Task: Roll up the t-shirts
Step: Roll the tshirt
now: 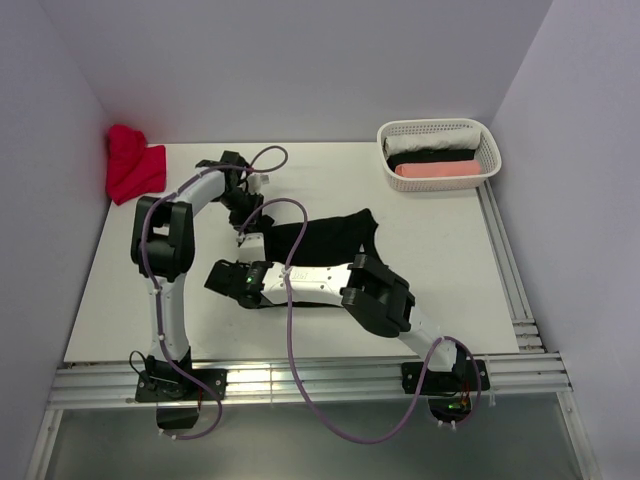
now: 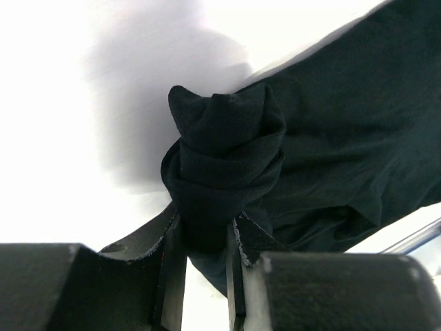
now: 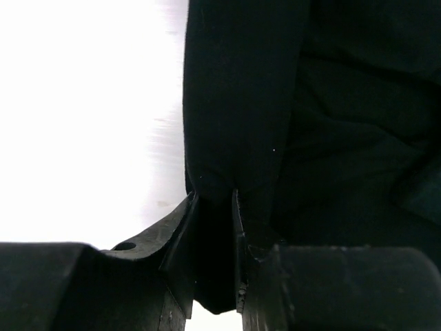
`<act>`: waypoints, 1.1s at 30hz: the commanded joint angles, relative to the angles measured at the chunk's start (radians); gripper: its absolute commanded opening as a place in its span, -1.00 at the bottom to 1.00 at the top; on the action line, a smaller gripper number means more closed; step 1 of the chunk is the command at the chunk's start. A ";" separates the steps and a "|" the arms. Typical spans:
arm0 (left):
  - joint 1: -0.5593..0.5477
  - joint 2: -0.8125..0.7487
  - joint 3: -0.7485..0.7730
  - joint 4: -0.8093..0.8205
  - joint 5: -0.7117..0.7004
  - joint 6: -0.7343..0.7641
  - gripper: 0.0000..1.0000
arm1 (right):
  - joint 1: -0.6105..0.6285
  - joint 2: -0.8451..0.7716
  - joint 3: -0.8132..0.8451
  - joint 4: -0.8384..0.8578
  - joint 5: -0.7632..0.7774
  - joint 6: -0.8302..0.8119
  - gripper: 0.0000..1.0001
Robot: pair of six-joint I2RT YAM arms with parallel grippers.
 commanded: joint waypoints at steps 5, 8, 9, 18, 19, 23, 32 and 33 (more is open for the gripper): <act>0.069 0.009 0.047 -0.005 -0.181 0.124 -0.70 | 0.016 -0.035 -0.036 0.265 -0.256 0.021 -0.54; 0.075 0.003 0.043 -0.005 -0.201 0.130 -0.67 | 0.002 -0.080 -0.119 0.363 -0.270 0.077 -0.56; 0.075 0.000 0.041 -0.002 -0.201 0.128 -0.67 | -0.001 -0.094 -0.179 0.388 -0.267 0.096 -0.58; 0.075 -0.029 0.039 0.013 -0.106 0.116 0.22 | -0.038 -0.237 -0.582 0.736 -0.291 0.288 -0.63; 0.077 -0.038 0.046 0.013 -0.094 0.116 0.28 | -0.042 -0.245 -0.610 0.806 -0.309 0.314 -0.63; 0.088 -0.055 0.069 -0.002 -0.019 0.121 0.46 | -0.067 -0.251 -0.725 0.977 -0.372 0.371 -0.65; 0.161 -0.120 0.059 -0.039 0.300 0.191 0.59 | -0.113 -0.222 -0.909 1.296 -0.461 0.492 -0.68; 0.178 -0.129 0.040 -0.036 0.361 0.194 0.59 | -0.114 -0.219 -0.931 1.314 -0.463 0.509 -0.68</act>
